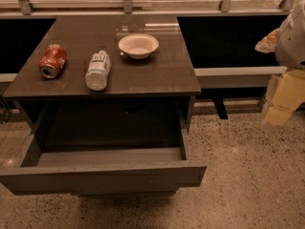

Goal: Close top drawer

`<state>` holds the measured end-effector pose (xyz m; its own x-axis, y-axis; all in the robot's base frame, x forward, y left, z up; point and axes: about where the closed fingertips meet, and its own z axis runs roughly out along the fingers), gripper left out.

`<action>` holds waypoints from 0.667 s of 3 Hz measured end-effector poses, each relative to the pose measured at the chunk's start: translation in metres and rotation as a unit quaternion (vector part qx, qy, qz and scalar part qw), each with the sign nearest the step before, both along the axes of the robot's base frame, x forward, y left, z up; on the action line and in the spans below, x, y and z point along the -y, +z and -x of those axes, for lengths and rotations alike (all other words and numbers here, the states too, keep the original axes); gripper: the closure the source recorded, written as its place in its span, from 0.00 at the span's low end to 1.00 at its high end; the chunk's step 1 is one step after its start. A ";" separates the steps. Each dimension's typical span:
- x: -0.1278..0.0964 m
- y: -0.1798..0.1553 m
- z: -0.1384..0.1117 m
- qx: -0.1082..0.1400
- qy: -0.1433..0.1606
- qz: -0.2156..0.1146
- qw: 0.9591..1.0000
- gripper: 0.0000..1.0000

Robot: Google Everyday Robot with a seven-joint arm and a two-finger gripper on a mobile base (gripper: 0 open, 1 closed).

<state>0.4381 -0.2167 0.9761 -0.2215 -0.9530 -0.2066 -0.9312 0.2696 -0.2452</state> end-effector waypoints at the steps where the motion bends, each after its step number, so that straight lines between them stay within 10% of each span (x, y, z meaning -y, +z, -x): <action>1: 0.000 0.000 0.000 0.000 0.000 0.000 1.000 0.00; 2: -0.017 -0.012 -0.001 0.008 0.017 -0.009 1.000 0.00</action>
Offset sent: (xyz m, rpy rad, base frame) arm 0.0022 0.0578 -0.0491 0.0665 -0.0387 0.1193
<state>0.4387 -0.1998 0.9637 -0.1854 -0.9558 -0.2280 -0.9357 0.2426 -0.2562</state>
